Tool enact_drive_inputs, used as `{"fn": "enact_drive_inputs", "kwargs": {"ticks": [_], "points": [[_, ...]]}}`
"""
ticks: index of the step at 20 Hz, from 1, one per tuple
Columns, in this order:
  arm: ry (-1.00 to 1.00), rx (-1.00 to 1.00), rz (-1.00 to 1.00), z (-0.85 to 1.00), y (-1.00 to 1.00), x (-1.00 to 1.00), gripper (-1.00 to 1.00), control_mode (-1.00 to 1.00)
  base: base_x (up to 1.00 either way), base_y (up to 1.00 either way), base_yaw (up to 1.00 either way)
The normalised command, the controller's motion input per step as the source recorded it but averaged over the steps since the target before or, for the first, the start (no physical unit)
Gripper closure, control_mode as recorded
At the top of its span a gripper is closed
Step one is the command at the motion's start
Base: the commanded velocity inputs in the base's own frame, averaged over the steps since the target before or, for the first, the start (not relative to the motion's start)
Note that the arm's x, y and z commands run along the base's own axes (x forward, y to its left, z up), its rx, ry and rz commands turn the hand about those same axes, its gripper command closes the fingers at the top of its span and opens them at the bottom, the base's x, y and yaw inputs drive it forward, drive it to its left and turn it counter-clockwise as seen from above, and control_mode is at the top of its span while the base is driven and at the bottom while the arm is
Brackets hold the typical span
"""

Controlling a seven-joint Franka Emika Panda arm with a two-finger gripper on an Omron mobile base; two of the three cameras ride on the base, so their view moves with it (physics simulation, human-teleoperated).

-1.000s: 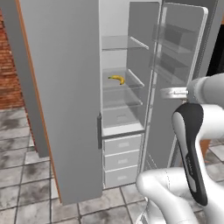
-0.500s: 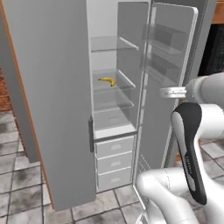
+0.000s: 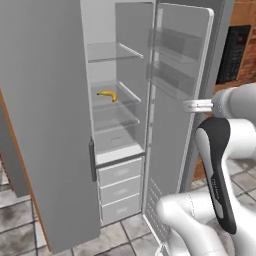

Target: Retrieve the tangerine and banana from the fridge and place them into the bowl on the dining table.

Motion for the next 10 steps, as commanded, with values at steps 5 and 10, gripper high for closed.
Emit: {"fn": "enact_drive_inputs", "kwargs": {"ticks": [5, 10], "points": [[0.00, 0.00, 0.00, 0.00, 0.00, 0.00, 1.00, 1.00, -0.58, 0.76, -0.40], [0.00, 0.00, 0.00, 0.00, 0.00, 0.00, 1.00, 1.00, -0.70, 0.90, -0.40]]}}
